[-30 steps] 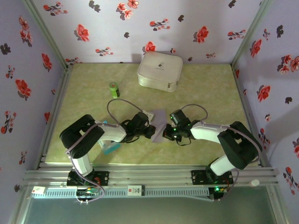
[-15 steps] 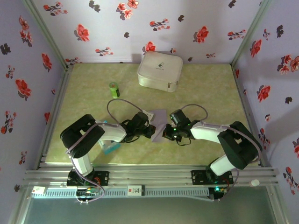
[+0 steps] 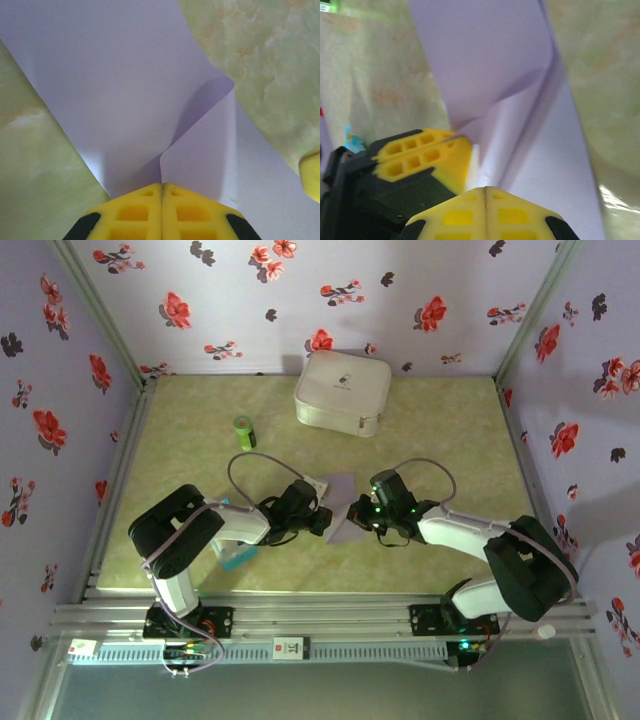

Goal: Fold a paper plane with a square sheet of paper (pick it up from the middle)
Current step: Fold the triangle a second time at the center of the table.

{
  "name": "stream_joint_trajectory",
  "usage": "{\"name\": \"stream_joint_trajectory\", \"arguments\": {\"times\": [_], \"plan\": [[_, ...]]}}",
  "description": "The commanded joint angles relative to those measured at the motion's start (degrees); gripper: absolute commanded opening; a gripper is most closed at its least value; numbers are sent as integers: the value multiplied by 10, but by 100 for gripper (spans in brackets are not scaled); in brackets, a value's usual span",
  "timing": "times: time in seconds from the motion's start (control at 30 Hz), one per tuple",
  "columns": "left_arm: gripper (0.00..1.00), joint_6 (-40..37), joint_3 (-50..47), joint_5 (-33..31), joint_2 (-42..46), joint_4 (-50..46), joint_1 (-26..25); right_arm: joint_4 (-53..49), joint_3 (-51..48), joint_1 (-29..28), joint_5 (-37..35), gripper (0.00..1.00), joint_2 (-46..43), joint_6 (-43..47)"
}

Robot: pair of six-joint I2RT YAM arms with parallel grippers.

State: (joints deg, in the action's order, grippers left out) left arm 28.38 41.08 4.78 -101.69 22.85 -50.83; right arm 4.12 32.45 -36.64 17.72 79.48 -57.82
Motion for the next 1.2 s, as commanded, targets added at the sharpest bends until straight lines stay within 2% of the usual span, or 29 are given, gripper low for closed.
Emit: {"name": "stream_joint_trajectory", "arguments": {"times": [0.0, 0.17, 0.57, 0.9, 1.17], "plan": [[6, 2, -8, 1, -4, -19, 6, 83, -12, 4, 25, 0, 22, -45], [6, 1, -2, 1, -7, -22, 7, 168, -14, 2, 52, 0, 70, -83], [6, -2, 1, 5, -10, -23, 9, 161, -8, 2, 35, 0, 113, -86], [6, -9, 12, 16, -17, -35, 11, 147, -44, 3, -11, 0, 136, -116], [7, -11, 16, 22, -18, -40, 11, 151, -39, 4, -5, 0, 92, -120]]}}
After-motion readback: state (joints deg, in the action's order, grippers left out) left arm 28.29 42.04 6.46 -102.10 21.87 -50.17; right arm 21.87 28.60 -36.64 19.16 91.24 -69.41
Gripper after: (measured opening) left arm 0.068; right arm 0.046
